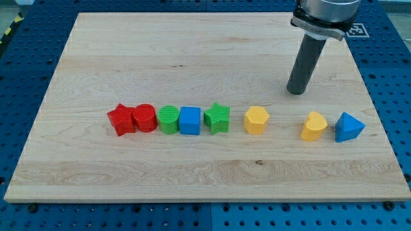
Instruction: Place the red star vertically top of the red circle
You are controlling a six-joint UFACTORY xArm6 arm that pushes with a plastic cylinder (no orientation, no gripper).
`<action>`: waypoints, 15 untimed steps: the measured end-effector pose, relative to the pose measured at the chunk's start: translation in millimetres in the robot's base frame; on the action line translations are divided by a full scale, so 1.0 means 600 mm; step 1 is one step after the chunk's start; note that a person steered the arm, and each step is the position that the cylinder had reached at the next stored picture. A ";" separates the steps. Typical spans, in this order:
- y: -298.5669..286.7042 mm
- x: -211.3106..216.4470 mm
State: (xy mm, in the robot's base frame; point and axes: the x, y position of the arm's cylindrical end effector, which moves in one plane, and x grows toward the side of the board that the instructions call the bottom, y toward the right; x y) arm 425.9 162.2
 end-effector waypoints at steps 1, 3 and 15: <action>0.000 0.001; -0.014 0.018; -0.606 0.185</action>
State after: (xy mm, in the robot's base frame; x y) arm 536.7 -201.7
